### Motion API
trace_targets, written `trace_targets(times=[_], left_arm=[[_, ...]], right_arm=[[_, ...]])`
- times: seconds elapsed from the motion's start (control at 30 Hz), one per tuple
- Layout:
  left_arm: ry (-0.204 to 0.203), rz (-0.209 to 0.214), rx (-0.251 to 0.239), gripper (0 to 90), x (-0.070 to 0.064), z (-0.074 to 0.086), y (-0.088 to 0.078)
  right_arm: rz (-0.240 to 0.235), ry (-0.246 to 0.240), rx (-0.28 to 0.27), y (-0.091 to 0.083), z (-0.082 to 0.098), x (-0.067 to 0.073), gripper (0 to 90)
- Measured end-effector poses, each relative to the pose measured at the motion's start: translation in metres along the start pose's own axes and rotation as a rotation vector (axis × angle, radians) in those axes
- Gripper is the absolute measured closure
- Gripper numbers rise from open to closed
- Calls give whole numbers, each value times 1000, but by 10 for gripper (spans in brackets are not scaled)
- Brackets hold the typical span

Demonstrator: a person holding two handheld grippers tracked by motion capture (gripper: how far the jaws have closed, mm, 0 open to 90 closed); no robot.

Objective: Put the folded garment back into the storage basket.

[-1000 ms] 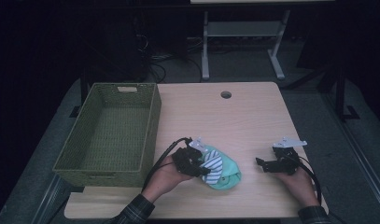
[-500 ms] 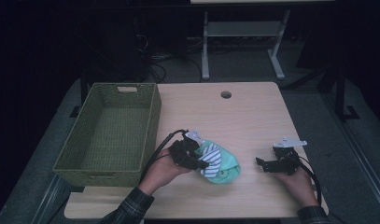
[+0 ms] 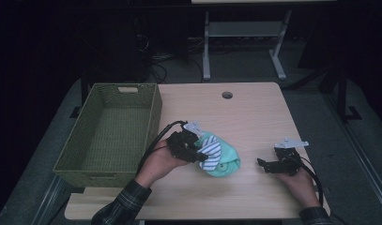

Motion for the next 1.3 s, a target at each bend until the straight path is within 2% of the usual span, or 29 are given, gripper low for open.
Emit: trace_targets(times=[0.47,0.53,0.97,1.3], left_arm=[[-5,-51,-15,709,18,-10,-38],[-25,-54,-28,709,20,-10,-42],[-44,-125,-37,709,44,-4,-80],[-102,-195,-53,709,63,13,-106]], right_arm=[[-1,5,1,0,0,0,110],[-1,5,1,0,0,0,110],[-1,5,1,0,0,0,111],[-1,7,1,0,0,0,111]])
Point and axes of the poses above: each handheld gripper's, and its own axes: y roughly forward along the jaws, z roughly out of its underside, x roughly to its left, the point moved 5 cm from there along y, roughly forward along the jaws, and after that the axes turned 3 degrees about -z, right-handed, at the moved point
